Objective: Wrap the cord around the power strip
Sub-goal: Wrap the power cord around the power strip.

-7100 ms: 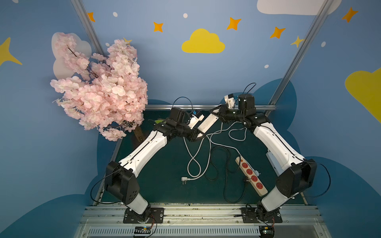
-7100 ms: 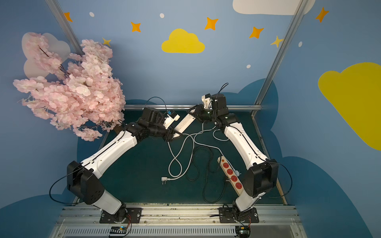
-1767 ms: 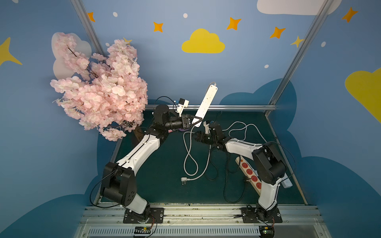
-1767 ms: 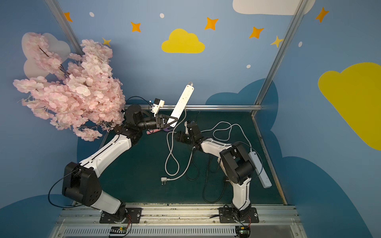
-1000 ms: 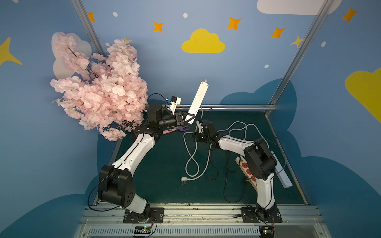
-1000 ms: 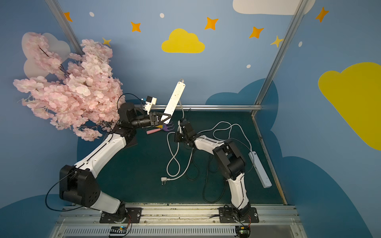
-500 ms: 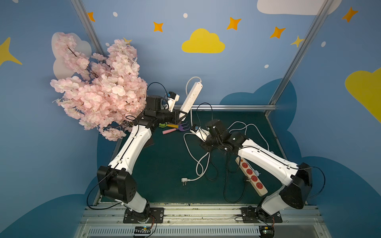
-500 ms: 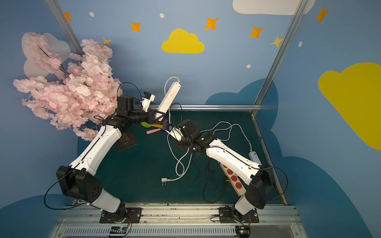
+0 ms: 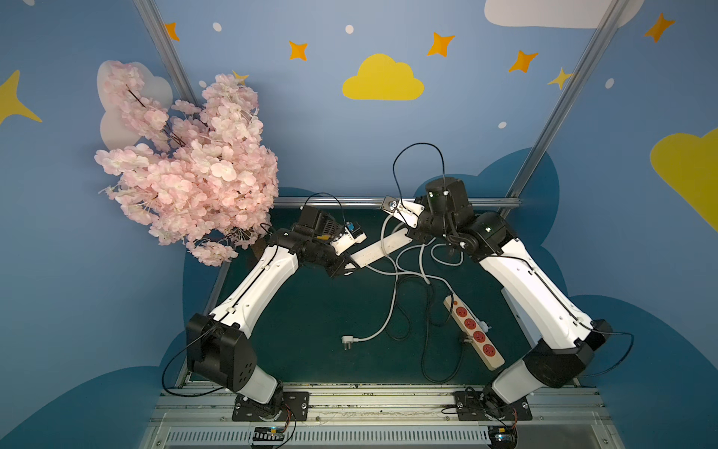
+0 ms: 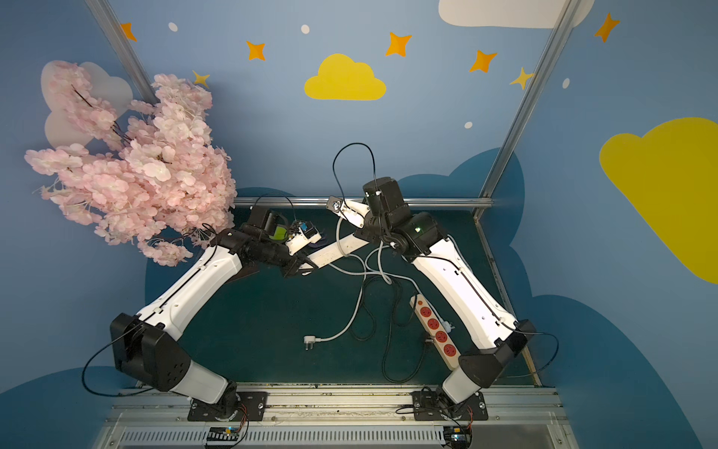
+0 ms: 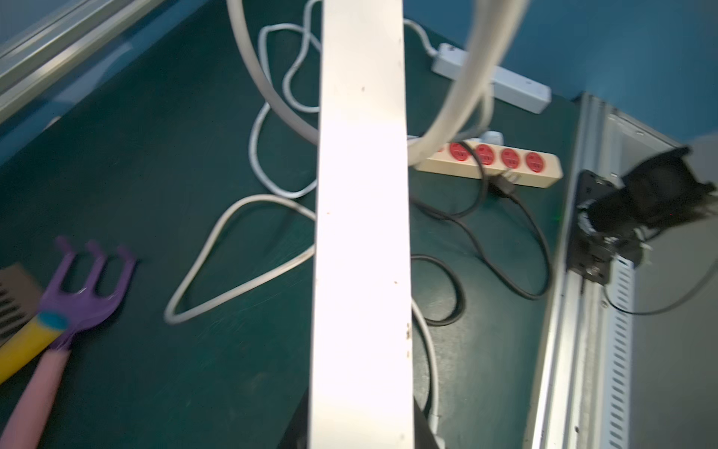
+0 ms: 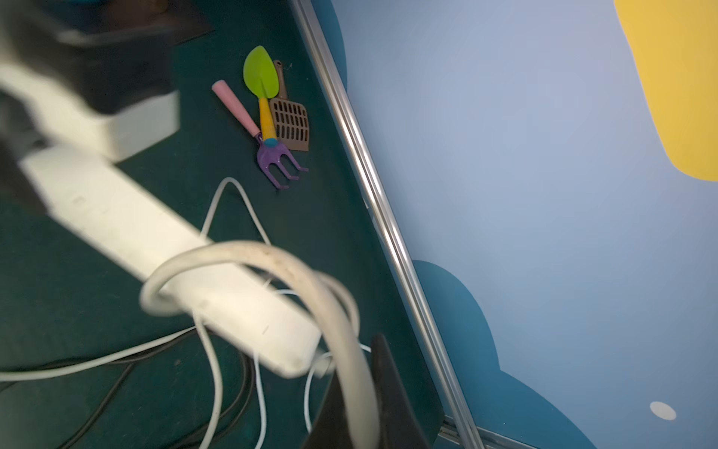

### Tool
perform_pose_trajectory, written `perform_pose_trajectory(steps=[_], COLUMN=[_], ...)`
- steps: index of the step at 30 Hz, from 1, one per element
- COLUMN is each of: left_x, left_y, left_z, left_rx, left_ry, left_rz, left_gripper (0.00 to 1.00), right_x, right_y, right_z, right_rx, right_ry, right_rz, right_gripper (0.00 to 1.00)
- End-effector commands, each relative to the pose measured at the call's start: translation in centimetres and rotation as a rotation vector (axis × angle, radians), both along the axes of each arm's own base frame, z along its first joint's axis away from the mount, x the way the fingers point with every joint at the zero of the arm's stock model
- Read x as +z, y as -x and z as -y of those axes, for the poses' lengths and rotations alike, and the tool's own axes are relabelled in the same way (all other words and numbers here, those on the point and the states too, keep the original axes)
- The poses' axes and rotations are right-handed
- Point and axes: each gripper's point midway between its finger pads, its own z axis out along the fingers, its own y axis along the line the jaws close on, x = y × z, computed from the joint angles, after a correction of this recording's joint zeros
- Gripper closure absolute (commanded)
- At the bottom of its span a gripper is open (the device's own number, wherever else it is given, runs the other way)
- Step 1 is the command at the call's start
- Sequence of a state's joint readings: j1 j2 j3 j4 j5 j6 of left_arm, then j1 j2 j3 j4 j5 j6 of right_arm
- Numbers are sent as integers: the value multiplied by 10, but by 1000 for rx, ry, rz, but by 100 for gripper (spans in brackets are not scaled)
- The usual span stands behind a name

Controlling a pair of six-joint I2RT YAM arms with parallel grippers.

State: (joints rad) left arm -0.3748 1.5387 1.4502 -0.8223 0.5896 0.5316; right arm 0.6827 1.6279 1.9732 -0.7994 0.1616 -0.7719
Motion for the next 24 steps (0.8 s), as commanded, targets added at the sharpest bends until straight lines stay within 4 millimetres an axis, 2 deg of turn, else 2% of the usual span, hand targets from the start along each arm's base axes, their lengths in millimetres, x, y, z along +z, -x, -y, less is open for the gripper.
perform_pose_trajectory(steps=[1, 4, 8, 12, 15, 17, 20, 24], left_x=[35, 54, 81, 102, 118, 130, 148, 161], left_y=[44, 62, 81, 88, 84, 78, 70, 56], left_z=[22, 31, 33, 35, 39, 40, 39, 38], left_rx=[-208, -271, -325, -353, -341, -321, -287, -226], left_ry=[154, 240, 345, 427, 495, 546, 610, 654], left_rz=[11, -2, 2, 31, 85, 137, 182, 223], left_gripper=[97, 98, 98, 97, 98, 98, 97, 98], right_x=[4, -3, -9, -17, -26, -33, -43, -65], right_y=[-26, -49, -70, -79, -83, -90, -100, -109], right_z=[11, 24, 42, 43, 37, 38, 36, 22], right_rx=[6, -17, -25, -17, -22, -46, -88, -105], right_ry=[-58, -78, -229, -329, -422, -510, -658, -811], right_rz=[-46, -93, -209, -290, -353, -390, -454, -526], right_gripper=[100, 100, 100, 100, 100, 96, 86, 72])
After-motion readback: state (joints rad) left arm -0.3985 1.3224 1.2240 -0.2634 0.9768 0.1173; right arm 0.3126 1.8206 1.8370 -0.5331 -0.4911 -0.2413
